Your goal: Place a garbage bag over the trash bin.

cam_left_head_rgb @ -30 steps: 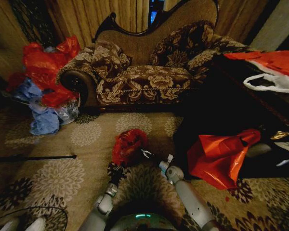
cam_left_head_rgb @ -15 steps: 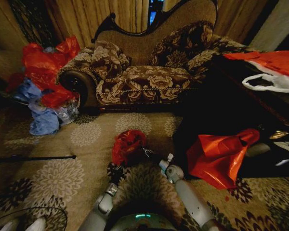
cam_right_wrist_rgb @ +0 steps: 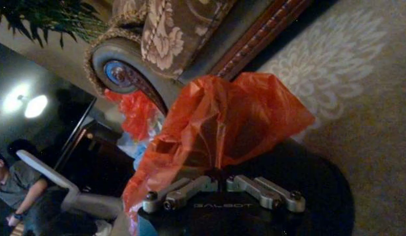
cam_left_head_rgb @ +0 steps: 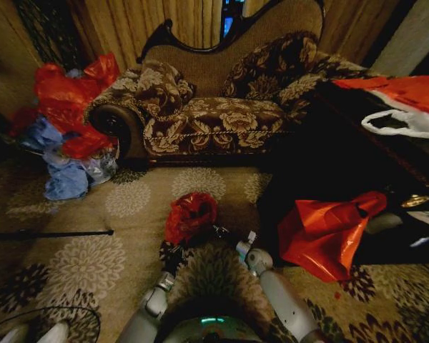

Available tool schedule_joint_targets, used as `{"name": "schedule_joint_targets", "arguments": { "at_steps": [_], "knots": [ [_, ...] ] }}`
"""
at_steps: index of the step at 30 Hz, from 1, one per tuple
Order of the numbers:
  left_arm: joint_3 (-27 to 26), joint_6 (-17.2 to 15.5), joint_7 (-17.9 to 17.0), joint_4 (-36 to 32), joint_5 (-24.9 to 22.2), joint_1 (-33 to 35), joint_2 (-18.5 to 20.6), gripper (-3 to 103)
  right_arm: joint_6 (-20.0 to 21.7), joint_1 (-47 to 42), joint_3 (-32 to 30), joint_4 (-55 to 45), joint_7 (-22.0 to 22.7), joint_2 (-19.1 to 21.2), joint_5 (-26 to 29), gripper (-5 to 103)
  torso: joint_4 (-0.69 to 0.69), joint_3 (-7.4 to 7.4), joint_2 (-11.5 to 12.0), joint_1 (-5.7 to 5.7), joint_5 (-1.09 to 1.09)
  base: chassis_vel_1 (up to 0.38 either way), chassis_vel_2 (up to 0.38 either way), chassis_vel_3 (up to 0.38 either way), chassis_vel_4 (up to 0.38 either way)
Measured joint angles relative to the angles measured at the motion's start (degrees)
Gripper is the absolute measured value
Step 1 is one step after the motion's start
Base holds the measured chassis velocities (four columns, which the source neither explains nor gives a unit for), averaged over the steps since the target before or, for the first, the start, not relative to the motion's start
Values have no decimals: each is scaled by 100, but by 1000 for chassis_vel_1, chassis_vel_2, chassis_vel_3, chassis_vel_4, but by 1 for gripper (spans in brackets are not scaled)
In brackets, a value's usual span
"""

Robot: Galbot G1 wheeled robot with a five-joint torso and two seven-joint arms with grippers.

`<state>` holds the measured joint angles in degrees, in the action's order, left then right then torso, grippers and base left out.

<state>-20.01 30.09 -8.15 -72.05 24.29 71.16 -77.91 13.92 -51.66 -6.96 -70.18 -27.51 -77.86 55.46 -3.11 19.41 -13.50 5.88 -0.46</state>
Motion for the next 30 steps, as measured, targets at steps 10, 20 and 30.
{"name": "schedule_joint_targets", "arguments": {
  "at_steps": [10, 20, 30],
  "knots": [
    [33, -58, 14, 2, -41, 18, -9, 0, -412, 340, 53, 546, 1169, -258, -654, 0, 0, -1, 0, 0, 3, 0, 0, 0, 0],
    [37, -68, 75, 278, 119, 44, -140, 0, -566, 265, 21, 1001, 1509, -484, -1313, 0, 1, -1, 0, 0, 4, 0, 0, 0, 0],
    [65, -118, 33, 582, 358, -97, -395, 0, -641, 127, -79, 756, 1385, -200, -1432, 0, -1, -1, 0, -1, 4, 0, 0, 0, 0]
  ]
}}
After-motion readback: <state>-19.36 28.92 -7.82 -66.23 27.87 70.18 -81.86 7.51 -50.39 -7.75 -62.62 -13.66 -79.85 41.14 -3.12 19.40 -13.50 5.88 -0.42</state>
